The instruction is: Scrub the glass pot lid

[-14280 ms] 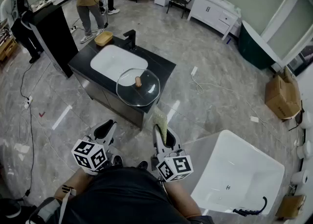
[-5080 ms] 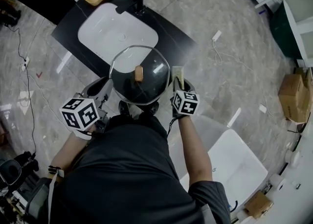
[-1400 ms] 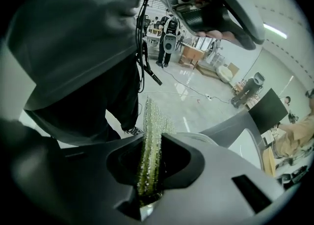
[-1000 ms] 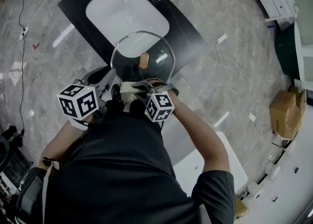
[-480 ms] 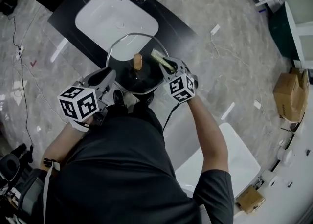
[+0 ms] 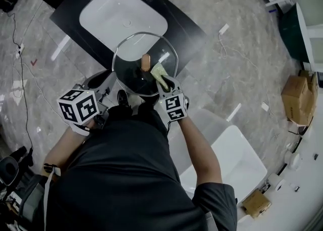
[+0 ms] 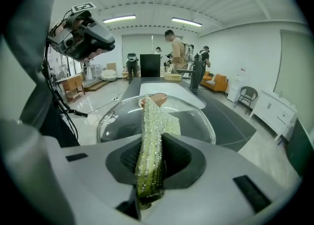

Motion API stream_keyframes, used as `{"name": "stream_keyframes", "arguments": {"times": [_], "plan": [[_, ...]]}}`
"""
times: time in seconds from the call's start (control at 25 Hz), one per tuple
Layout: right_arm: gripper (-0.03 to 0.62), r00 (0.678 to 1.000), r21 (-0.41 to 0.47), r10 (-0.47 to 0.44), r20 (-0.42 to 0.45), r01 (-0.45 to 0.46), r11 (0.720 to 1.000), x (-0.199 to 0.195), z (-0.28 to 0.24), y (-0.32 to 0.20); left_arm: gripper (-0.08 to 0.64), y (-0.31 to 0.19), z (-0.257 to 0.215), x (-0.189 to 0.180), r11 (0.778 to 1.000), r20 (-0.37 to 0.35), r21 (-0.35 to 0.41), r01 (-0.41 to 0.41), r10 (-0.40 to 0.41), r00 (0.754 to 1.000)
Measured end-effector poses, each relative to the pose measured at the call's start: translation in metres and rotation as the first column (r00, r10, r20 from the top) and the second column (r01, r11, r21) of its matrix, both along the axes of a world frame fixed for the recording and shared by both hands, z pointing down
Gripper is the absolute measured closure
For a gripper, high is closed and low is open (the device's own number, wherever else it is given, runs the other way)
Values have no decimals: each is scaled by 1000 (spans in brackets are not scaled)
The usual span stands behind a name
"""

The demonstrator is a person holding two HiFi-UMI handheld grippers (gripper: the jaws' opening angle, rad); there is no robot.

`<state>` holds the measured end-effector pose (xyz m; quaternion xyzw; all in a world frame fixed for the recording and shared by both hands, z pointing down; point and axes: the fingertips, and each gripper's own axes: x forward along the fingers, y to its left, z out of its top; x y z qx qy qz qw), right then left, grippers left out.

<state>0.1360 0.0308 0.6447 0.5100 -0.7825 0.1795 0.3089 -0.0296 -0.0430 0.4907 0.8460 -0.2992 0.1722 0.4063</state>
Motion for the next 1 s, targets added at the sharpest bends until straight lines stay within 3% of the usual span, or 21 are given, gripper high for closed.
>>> {"name": "stream_keyframes", "arguments": {"times": [0.2,0.48,0.84,1.0], "plan": [[528,987,-37,141,73,-139,990,-22,-2,12,489,3,3,18,998,-9,-6,-69,69,998],[528,931,-82,338,139,-329,941,-42,1,11,489,2,10,23,988,20,-13,-154,155,988],[528,903,-138,403,150,-384,913,-67,2,11,489,0,14,15,978,42,-19,-206,206,978],[528,880,-190,419,226,-382,905,-86,-2,1,489,-9,14,1,983,43,-19,-182,183,982]]}}
